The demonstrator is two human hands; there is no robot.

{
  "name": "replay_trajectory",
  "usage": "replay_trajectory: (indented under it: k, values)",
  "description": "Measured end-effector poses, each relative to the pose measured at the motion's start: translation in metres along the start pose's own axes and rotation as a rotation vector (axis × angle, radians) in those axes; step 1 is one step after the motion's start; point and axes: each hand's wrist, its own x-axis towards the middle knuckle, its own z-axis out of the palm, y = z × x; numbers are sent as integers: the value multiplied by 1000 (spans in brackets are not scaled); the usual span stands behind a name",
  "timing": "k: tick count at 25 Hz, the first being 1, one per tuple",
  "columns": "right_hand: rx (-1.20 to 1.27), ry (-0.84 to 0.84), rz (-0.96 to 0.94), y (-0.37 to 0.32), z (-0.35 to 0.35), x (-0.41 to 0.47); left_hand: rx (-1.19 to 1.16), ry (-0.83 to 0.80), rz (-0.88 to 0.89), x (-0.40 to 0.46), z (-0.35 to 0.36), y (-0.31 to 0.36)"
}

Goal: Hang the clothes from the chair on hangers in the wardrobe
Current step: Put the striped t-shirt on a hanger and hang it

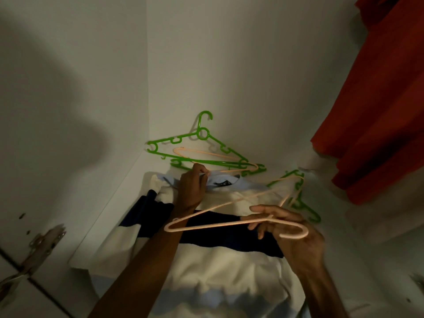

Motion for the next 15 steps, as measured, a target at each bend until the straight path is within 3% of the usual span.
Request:
replay_trajectory:
  k: [3,5,10,12,15]
  values:
    - [7,-10,18,14,5,-4,14,3,-7,-4,0,4]
    - [-197,38,44,13,13,0,69,2,-17,-6,-2,9]
    - [-1178,64,-48,-19,8,24,123,-41,-48,-5,-5,11]
    - [-1203,119,-52,-33,5,46,195,-100,30,-6,-3,2]
    - [-952,51,-171,-37,-4,89,383,-203,113,-5,-2,2]
